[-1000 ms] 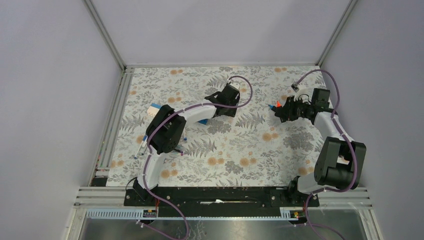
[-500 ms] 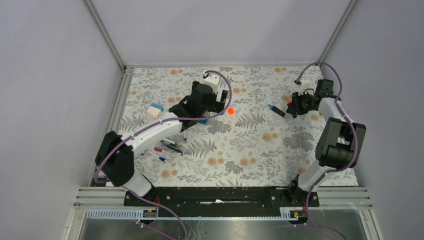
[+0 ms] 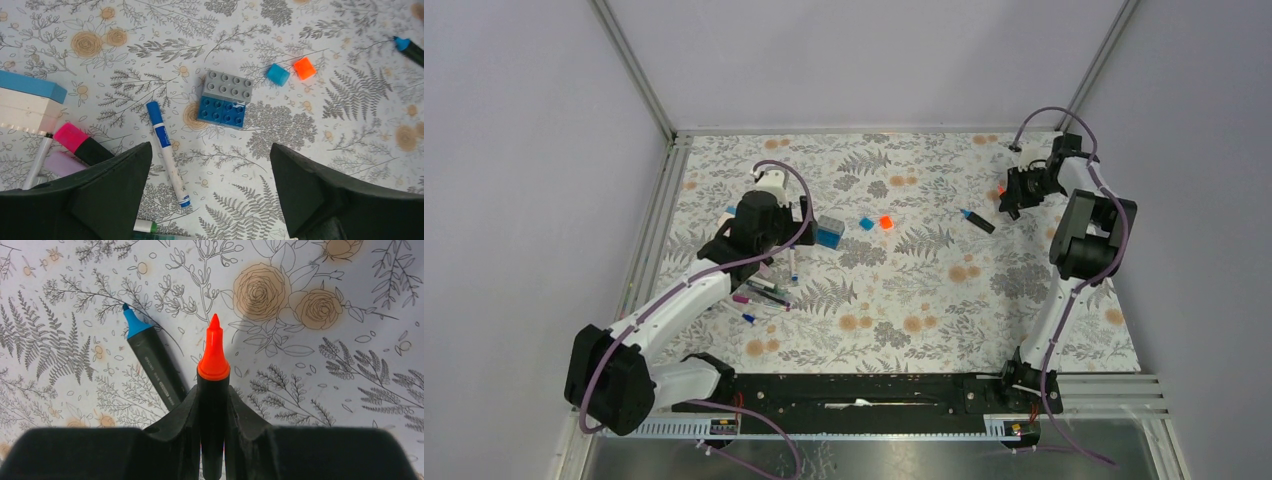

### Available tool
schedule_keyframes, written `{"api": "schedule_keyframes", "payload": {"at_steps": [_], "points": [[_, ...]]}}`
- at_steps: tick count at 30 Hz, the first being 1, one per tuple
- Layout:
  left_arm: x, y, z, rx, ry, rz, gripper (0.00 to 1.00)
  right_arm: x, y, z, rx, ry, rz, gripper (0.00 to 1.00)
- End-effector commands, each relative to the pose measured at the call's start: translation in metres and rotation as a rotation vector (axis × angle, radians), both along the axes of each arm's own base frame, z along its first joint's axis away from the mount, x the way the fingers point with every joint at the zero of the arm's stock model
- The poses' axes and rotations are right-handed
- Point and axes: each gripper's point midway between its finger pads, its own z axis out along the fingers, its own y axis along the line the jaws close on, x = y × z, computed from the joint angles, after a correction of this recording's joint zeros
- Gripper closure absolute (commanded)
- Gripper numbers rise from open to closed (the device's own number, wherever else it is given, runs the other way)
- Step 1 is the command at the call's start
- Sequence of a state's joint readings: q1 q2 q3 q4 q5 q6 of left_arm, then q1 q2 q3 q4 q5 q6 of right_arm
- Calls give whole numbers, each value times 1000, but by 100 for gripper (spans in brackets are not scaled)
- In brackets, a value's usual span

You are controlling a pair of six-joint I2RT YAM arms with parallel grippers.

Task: Open the pen caps
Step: Place the pen at the center of the board.

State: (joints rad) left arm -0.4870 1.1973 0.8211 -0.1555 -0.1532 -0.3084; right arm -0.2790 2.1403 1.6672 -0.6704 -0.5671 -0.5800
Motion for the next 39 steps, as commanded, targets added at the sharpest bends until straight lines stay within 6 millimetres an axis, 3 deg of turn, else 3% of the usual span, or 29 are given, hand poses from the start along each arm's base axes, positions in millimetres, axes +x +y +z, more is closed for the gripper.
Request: {"api": "schedule_keyframes", "payload": {"at_steps": [1, 10, 18, 26, 31, 39], "points": [[0, -6, 21, -94, -47, -22, 1, 1, 7, -1, 28, 58, 20, 80], [0, -3, 18, -99, -42, -7, 1, -3, 30, -19, 40, 117, 65, 71], [-1, -6, 13, -106, -28, -16, 1, -15, 38, -25, 62, 146, 85, 61], [-3, -14, 11, -150, -12, -43, 1, -19, 48, -16, 117, 146, 89, 59], [-2, -24, 17, -304, -15, -87, 1, -24, 55, -8, 150, 135, 86, 57], [8, -6, 0, -385, 81, 15, 1, -32, 56, 15, 135, 68, 56, 51]]}}
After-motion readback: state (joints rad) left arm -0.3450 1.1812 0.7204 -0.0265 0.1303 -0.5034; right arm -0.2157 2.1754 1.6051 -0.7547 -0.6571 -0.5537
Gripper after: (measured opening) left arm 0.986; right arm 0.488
